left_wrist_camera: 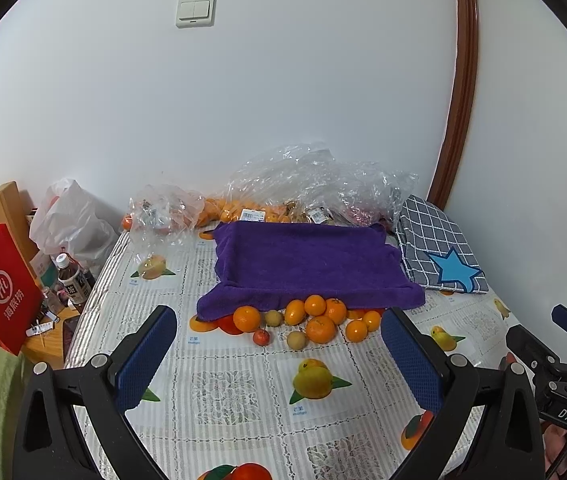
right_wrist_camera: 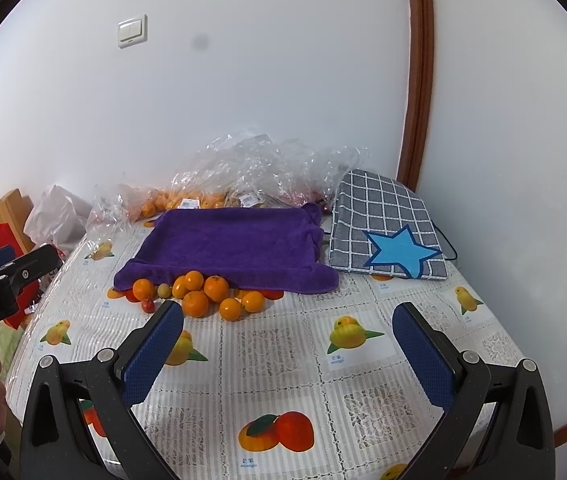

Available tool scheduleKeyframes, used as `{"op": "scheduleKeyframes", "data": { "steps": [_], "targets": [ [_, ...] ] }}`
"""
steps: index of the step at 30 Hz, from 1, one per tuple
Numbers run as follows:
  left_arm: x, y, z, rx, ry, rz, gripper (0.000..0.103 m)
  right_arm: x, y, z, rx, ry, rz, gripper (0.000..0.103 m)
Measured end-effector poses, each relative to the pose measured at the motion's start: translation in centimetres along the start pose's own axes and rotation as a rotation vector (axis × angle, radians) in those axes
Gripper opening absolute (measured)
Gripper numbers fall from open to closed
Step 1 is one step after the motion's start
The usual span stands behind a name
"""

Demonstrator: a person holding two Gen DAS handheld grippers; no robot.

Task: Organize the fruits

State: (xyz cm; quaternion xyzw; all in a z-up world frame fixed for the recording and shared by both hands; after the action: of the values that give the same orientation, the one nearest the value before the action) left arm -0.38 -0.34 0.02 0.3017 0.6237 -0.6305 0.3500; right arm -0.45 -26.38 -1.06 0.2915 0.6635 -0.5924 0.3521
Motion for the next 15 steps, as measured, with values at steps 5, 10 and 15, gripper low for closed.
{"op": "scheduleKeyframes", "data": {
  "steps": [5,10,15],
  "targets": [
    [0.0,1.0,-0.9,0.004,-0.03,-0.016,0.103,0.3,0.0,-0.4,0.036,-0.016,0.024,0.103],
    [0.7,3.2,-1.9,-0.004,-0.058,-0.042,0.102,0.8,1.6,-0.6,0.019,-0.039,-0.011,0.103],
    [1.9,6.0,-3.2,-0.018,-0.064,-0.071,0.102,1.4,4.5,0.1,0.002,0.002,-0.049,0.103]
  ]
}}
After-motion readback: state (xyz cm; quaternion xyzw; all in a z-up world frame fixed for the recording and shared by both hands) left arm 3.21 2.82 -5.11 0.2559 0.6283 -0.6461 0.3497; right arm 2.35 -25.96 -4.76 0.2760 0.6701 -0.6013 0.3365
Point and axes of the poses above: each gripper's, at about its wrist camera, not at the fingertips, and y roughly the way its jaws point, z to its right, x to its underside, the point moved 1 cm from there along y, roughly the way its jaws point, and after that the axes turned 3 degrees about -x, right-handed, at the moved point
